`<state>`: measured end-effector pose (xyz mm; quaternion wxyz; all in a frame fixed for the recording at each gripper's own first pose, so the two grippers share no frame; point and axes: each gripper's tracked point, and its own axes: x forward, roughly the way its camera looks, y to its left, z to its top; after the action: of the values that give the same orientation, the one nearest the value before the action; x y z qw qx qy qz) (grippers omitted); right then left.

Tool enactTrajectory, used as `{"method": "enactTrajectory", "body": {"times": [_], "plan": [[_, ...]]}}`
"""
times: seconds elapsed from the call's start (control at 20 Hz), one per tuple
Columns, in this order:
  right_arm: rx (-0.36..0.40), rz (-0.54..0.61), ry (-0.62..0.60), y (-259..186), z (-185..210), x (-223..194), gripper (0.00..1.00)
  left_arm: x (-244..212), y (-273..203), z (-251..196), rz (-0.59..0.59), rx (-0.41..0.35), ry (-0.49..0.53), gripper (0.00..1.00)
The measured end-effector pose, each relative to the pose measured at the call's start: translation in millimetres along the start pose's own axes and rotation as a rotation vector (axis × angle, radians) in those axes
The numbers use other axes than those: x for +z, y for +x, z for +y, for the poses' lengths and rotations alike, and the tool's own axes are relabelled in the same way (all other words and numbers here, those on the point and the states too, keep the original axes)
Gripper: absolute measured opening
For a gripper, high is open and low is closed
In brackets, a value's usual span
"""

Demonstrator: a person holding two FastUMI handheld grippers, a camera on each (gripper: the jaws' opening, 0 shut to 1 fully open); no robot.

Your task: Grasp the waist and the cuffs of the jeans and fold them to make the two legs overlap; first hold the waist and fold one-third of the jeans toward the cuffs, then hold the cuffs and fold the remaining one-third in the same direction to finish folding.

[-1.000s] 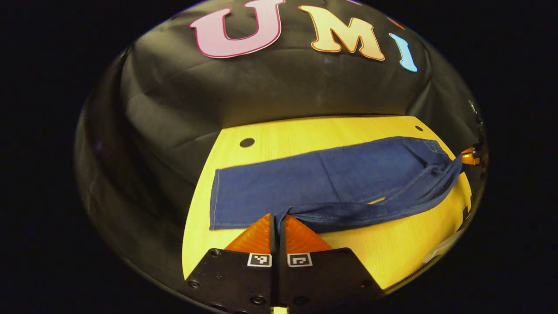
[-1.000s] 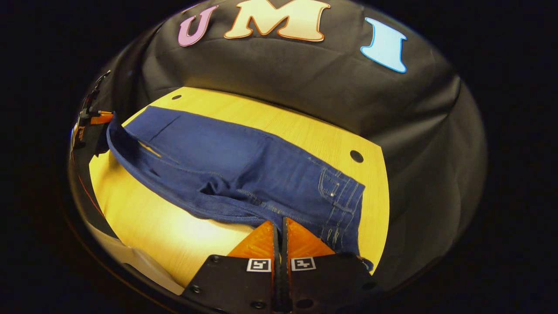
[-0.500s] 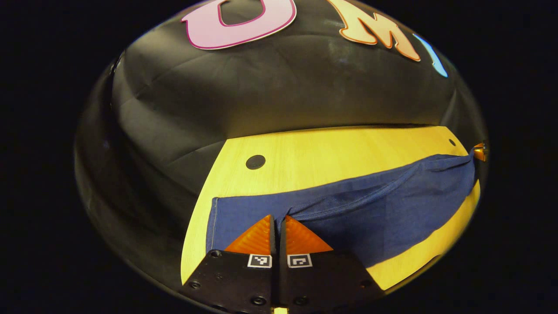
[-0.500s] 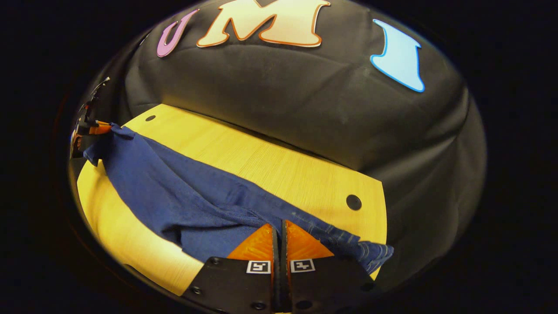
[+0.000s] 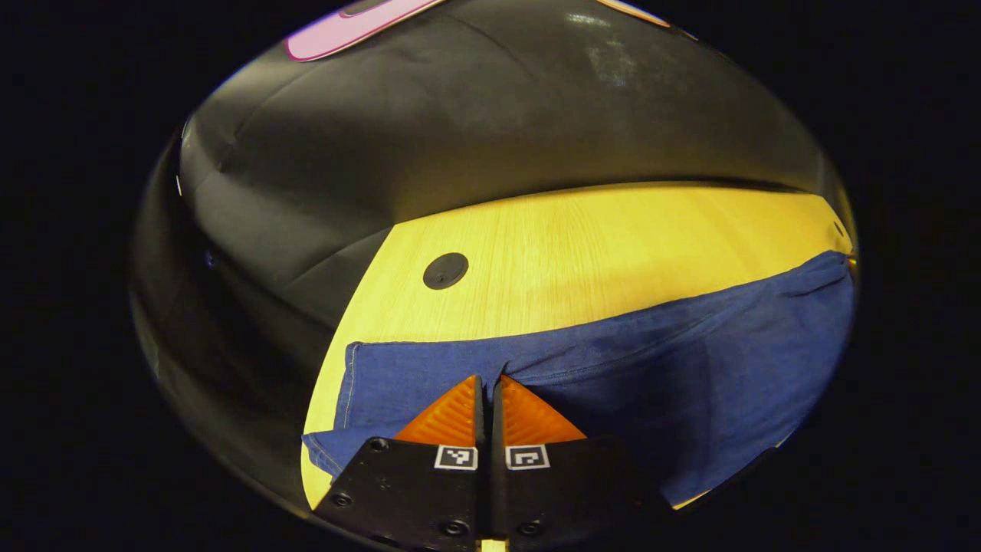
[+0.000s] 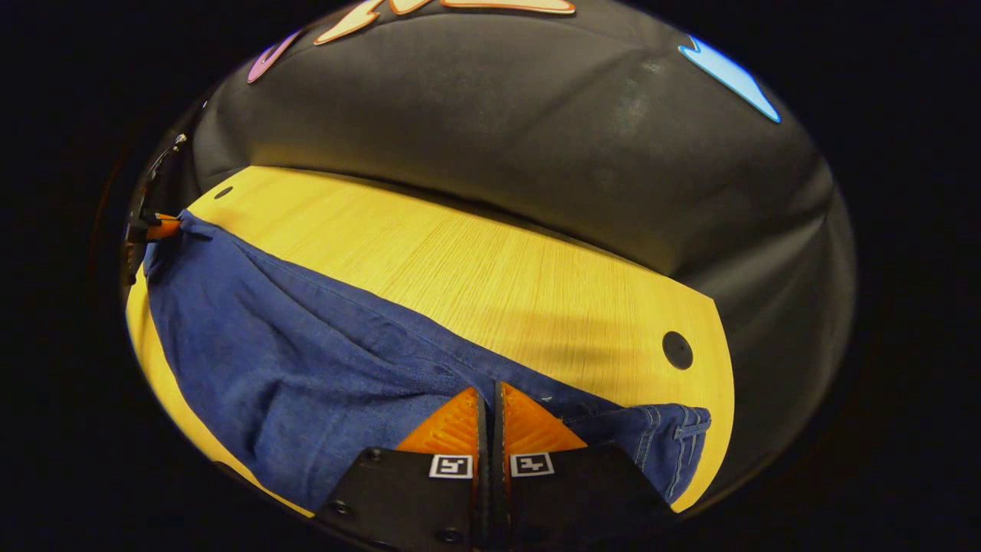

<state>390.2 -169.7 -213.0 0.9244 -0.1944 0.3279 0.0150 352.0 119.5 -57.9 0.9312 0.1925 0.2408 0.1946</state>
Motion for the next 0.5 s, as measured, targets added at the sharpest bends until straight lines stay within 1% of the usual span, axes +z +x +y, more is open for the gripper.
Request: {"method": "enactTrajectory", "body": {"times": [0.05, 0.1, 0.15, 0.2, 0.25, 0.3, 0.35, 0.4, 0.45, 0.5], "plan": [[0.003, 0.002, 0.007, 0.5, -1.2, -0.7, 0.08, -0.2, -1.2, -0.4, -0.005, 0.01, -0.007, 0.0], [0.018, 0.006, 0.035, 0.0, 0.1, -2.1, 0.1, -1.2, -4.5, 3.2, -0.01, 0.025, -0.014, 0.0], [0.028, 0.01, 0.066, -0.8, 0.2, -2.5, 0.17, -1.0, -7.0, -0.3, -0.011, 0.018, -0.027, 0.02], [0.037, 0.012, 0.098, -3.5, -1.2, -0.6, 0.19, 2.1, -9.9, -10.9, -0.015, -0.001, -0.046, 0.07], [0.065, 0.008, 0.123, -6.9, 1.3, 2.4, 0.46, 6.9, -14.8, -16.9, -0.028, -0.006, -0.058, 0.3], [0.076, -0.008, 0.146, -15.1, 0.0, 7.6, 0.73, 14.1, -21.1, -18.9, -0.049, -0.011, -0.064, 0.54], [0.074, -0.028, 0.169, -24.9, -3.9, 11.1, 1.0, 19.6, -26.1, -18.7, -0.069, 0.005, -0.065, 0.77], [0.073, -0.051, 0.192, -38.7, -10.5, 12.1, 1.0, 27.8, -43.6, -21.6, -0.089, 0.001, -0.057, 1.0], [0.065, -0.071, 0.214, -52.2, -21.3, 9.8, 1.0, 30.0, -46.4, -23.0, -0.109, -0.008, -0.045, 0.96], [0.051, -0.085, 0.241, -65.9, -36.0, 2.5, 1.0, 29.4, -47.4, -24.4, -0.124, -0.015, -0.033, 0.96]]}}
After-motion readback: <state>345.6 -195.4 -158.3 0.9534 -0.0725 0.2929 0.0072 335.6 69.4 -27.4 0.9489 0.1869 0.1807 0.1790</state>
